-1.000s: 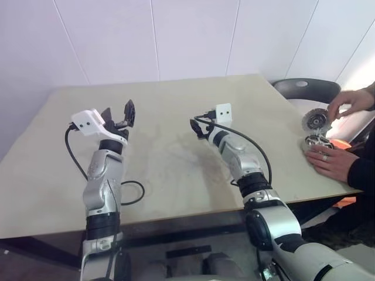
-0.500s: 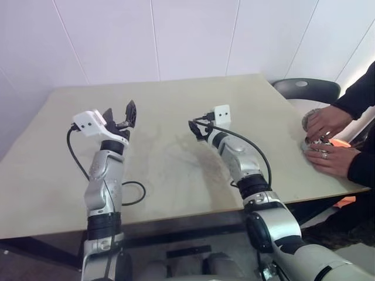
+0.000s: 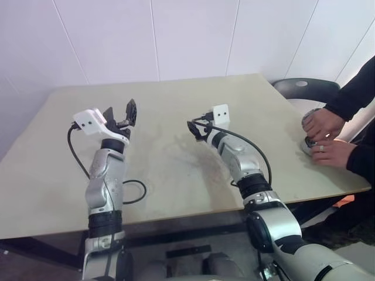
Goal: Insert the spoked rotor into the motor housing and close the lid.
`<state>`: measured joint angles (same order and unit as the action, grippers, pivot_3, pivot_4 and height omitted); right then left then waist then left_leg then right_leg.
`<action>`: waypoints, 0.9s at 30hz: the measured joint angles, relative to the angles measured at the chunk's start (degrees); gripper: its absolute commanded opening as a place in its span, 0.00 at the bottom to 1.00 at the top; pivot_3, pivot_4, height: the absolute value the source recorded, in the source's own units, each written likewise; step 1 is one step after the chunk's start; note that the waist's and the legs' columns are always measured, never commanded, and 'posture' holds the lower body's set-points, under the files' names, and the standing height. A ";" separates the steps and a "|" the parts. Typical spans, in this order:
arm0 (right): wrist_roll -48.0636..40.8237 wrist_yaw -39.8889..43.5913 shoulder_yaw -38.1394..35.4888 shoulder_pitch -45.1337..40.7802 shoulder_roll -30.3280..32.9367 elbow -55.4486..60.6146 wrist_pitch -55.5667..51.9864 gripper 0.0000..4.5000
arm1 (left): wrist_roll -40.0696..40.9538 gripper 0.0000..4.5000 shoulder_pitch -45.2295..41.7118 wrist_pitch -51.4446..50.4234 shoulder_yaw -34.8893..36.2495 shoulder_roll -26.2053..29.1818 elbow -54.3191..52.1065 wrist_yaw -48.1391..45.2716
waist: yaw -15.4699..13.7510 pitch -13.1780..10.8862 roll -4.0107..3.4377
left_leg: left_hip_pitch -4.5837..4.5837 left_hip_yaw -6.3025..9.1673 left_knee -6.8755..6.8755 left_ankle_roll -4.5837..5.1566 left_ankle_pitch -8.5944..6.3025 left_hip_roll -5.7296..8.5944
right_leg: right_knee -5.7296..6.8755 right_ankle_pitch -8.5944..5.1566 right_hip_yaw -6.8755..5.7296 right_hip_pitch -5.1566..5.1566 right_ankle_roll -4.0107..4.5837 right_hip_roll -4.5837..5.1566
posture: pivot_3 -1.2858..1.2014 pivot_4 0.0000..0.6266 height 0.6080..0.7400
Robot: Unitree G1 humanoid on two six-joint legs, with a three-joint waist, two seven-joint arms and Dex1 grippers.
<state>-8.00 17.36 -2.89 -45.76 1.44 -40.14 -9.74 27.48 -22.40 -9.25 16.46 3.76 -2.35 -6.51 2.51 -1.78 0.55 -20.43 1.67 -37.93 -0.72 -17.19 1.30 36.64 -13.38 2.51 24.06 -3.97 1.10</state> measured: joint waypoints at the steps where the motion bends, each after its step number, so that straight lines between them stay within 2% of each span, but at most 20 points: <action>1: 0.01 -0.10 -0.01 -0.01 -0.14 -0.06 0.00 0.99 | -0.01 0.99 0.34 0.00 0.05 0.01 -0.22 0.26 | 0.00 0.00 0.00 | 0.00 0.00 0.00 0.00 0.00 0.00 | 0.00 0.00 0.00 0.00 0.00 0.01 | 0.52 0.00 1.00; 27: 0.00 -0.52 0.16 -0.63 -0.53 -1.82 0.12 0.99 | 0.02 0.99 1.51 -0.43 0.05 0.75 -1.27 1.46 | 0.00 0.00 0.00 | 0.00 0.00 0.01 0.00 0.00 0.00 | -0.04 0.00 0.00 -0.01 0.00 0.01 | 0.52 0.00 1.00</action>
<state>-8.00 16.84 -2.73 -46.39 0.90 -41.96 -9.62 27.50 -20.89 -9.67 16.51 4.52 -3.62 -5.05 2.51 -1.78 0.54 -20.43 1.67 -37.91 -0.72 -17.20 1.29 36.60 -13.38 2.51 24.05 -3.97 1.11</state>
